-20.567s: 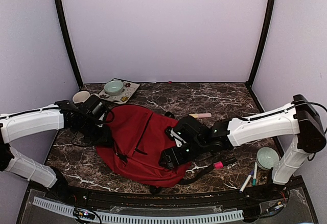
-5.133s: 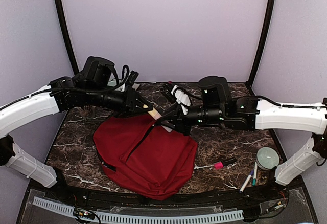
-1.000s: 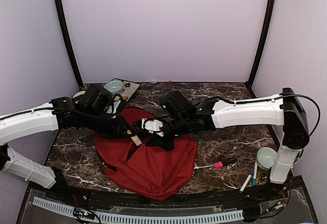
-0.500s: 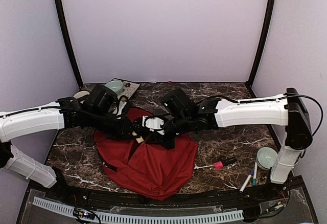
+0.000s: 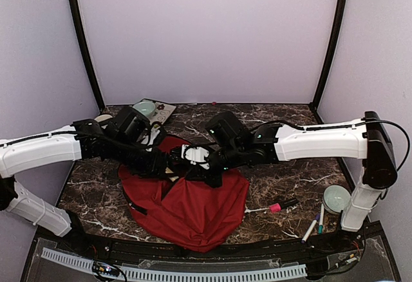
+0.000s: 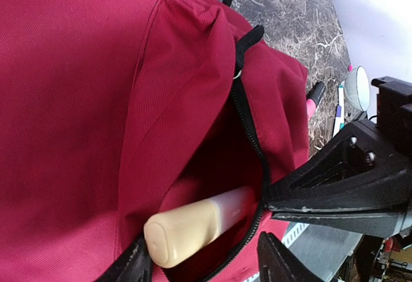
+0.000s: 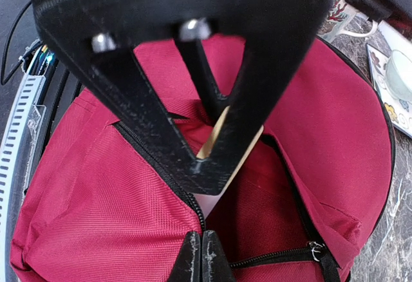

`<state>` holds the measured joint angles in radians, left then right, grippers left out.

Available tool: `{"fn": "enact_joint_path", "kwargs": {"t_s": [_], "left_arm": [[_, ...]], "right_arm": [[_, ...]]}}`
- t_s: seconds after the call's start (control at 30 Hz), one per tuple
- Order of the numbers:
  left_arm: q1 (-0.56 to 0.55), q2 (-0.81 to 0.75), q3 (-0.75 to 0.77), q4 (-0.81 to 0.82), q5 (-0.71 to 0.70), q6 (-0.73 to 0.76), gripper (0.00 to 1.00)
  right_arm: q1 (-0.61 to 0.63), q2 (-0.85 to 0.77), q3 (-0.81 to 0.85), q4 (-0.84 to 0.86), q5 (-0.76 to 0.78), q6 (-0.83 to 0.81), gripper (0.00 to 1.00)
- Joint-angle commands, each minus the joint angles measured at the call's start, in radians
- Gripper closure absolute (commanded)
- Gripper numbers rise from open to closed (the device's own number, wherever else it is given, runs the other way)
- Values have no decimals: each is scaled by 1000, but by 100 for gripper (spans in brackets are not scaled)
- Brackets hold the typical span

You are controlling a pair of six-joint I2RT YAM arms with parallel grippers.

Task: Pack the student bag
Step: Place the pen in the lower front pocket of the bag.

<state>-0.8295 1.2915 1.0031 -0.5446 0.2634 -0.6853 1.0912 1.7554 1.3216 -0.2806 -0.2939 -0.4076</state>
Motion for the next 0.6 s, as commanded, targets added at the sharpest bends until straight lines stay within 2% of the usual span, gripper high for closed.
{"fn": "enact_joint_path", "kwargs": {"t_s": [0.0,0.3,0.57], "left_arm": [[-4,-52,59,-56,-49,32,40],[-3,-94,119,-140,-185,66,39],[-2,-98,117,-136,-199,69,41]], "right_arm": [[5,-24,0,40,7,7,100],[7,-6,-11,43,5,19,100],[7,5,-54,63,28,71,100]]}}
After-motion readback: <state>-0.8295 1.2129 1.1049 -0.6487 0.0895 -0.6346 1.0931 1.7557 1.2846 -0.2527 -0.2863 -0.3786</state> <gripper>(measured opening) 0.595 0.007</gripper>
